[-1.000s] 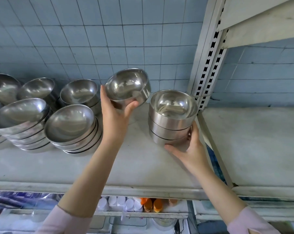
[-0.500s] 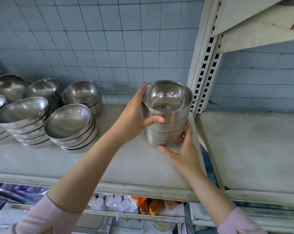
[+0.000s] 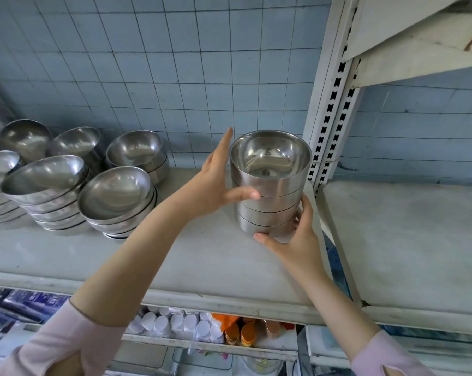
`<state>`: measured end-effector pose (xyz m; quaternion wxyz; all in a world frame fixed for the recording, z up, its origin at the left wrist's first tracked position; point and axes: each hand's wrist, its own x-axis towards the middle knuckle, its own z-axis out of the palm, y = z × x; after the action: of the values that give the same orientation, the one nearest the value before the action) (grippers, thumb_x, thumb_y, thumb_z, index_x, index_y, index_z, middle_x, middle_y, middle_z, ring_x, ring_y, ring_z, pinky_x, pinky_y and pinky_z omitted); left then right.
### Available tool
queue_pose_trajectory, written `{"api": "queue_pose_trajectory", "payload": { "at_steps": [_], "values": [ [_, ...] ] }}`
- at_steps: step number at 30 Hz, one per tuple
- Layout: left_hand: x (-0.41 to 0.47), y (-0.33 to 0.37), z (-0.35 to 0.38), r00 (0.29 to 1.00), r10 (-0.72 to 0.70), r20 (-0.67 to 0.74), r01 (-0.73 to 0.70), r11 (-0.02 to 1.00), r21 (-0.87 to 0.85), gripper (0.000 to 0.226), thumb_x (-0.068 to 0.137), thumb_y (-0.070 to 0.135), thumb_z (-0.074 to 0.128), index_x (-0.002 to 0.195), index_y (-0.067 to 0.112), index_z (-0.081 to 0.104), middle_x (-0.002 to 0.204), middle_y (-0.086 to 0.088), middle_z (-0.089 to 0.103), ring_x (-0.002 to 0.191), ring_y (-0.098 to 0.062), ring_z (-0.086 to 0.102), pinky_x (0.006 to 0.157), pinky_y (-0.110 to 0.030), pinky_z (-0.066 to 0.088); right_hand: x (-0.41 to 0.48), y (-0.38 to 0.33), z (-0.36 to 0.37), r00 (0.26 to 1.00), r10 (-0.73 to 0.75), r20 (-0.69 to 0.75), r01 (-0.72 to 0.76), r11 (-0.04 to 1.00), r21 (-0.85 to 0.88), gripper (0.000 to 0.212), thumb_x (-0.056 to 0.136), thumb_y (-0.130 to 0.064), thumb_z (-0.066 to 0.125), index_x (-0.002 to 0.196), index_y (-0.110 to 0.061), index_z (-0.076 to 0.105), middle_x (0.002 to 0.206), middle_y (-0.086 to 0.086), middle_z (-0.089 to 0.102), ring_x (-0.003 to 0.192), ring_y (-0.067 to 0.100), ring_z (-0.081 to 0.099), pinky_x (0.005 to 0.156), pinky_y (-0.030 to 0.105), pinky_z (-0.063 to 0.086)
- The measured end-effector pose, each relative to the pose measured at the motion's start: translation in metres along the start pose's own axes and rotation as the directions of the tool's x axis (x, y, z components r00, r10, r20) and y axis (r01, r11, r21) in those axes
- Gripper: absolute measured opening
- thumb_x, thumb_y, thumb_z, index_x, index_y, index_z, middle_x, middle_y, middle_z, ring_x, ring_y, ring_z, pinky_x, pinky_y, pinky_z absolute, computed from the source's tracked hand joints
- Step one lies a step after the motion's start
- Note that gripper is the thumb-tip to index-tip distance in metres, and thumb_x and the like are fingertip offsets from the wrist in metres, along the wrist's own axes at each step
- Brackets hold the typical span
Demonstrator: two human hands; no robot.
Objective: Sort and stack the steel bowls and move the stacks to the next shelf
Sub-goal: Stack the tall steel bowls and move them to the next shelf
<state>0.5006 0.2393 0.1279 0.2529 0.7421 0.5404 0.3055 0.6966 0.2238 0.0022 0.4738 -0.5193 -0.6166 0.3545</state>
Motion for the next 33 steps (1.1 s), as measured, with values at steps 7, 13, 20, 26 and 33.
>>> {"api": "queue_pose_trajectory", "payload": {
  "at_steps": [7,13,20,26,33],
  "values": [
    [-0.013,-0.018,-0.077,0.977,-0.143,-0.160,0.176,0.961,0.216,0.114,0.066,0.064,0.064,0.154,0.028,0.003,0.162,-0.003,0.016,0.147,-0.022,0.020,0.116,-0.037,0.020,0.006,-0.010,0.039,0.992,-0.016,-0.123,0.019,0.999,0.026,0.108,0.057,-0.033,0.093,0.140,-0.040,0.024,0.128,-0.025,0.045,0.119,0.004,0.053,0.095,0.018,0.045],
    [-0.004,-0.061,-0.157,0.955,-0.225,-0.195,0.290,0.853,0.435,0.105,0.075,0.062,0.067,0.154,0.021,0.012,0.158,-0.011,0.026,0.140,-0.033,0.032,0.112,-0.045,0.029,0.020,-0.021,0.096,0.970,0.009,-0.245,-0.007,1.000,0.011,0.116,0.054,-0.027,0.095,0.146,-0.024,0.024,0.138,-0.005,0.041,0.126,0.019,0.049,0.106,0.037,0.043],
    [0.038,-0.119,-0.188,0.911,-0.413,-0.018,0.341,0.725,0.599,0.119,0.068,0.077,0.059,0.154,0.015,0.005,0.163,-0.009,0.008,0.147,-0.031,0.020,0.117,-0.047,0.023,0.032,-0.027,0.139,0.938,-0.004,-0.347,-0.025,0.996,-0.080,0.116,0.051,-0.043,0.092,0.145,-0.022,0.029,0.129,0.003,0.056,0.114,0.026,0.057,0.097,0.050,0.048],
    [0.069,-0.139,-0.179,0.839,-0.540,0.067,0.337,0.613,0.714,0.125,0.060,0.091,0.049,0.148,0.006,0.025,0.149,-0.011,0.041,0.130,-0.033,0.045,0.105,-0.041,0.040,0.033,-0.024,0.142,0.934,-0.024,-0.357,-0.043,0.983,-0.177,0.119,0.052,-0.051,0.091,0.148,-0.025,0.025,0.131,0.003,0.056,0.119,0.025,0.055,0.099,0.049,0.049],
    [0.078,-0.164,-0.172,0.851,-0.523,0.047,0.388,0.686,0.616,0.128,0.062,0.078,0.067,0.150,0.001,0.015,0.145,-0.016,0.043,0.130,-0.033,0.044,0.103,-0.040,0.043,0.035,-0.023,0.144,0.931,0.013,-0.364,-0.067,0.988,-0.136,0.121,0.048,-0.063,0.088,0.146,-0.033,0.024,0.134,-0.001,0.054,0.122,0.023,0.056,0.098,0.049,0.051]
  ]
}}
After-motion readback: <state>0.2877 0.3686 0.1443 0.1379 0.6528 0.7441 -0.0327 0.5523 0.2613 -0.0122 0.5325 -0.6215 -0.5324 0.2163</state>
